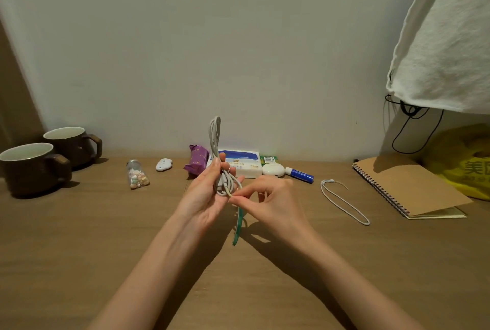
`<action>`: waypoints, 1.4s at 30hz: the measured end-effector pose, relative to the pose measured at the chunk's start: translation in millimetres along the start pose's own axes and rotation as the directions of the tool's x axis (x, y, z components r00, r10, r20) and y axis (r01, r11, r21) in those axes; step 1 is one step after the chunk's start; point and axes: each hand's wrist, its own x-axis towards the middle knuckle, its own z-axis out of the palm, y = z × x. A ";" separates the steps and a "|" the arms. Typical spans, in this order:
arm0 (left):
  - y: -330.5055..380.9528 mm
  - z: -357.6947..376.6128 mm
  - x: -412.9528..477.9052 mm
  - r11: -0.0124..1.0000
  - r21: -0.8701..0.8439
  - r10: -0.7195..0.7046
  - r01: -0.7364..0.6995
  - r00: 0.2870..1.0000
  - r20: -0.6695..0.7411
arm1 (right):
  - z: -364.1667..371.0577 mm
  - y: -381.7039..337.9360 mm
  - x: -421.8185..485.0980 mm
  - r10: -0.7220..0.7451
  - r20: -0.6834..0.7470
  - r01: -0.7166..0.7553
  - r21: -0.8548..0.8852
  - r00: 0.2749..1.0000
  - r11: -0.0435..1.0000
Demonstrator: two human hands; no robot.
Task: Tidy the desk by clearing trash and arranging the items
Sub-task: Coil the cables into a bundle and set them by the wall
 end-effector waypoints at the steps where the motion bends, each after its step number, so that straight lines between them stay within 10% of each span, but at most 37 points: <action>1: -0.8 0.4 0.0 1.000 -0.004 -0.003 0.003 1.000 0.000 | 0.6 -1.8 -0.6 0.011 -0.005 -0.011 0.006 1.000 1.000; 19: -6.9 3.4 -5.1 0.966 0.235 0.083 -0.106 0.991 0.104 | -1.1 -1.8 3.3 0.279 -0.004 -0.273 0.194 0.960 0.942; 26: -4.7 -6.3 -2.2 0.805 0.531 0.183 -0.264 0.962 0.202 | -56.6 23.8 18.0 0.316 0.040 -0.314 0.284 0.948 0.906; 32: -8.8 -8.4 -1.7 0.474 0.800 0.242 -0.368 0.928 0.283 | -100.5 124.8 10.7 0.543 -0.255 -0.594 -0.211 0.800 0.776; 37: -18.3 -16.7 -3.5 -0.044 0.908 0.292 -0.416 0.864 0.410 | -97.1 167.5 -1.3 0.673 -0.245 -0.715 -0.290 0.698 0.636; 42: -17.1 -14.6 -9.8 -0.172 0.889 0.264 -0.424 0.850 0.456 | -84.6 173.5 2.5 0.667 -0.228 -0.696 -0.374 0.709 0.612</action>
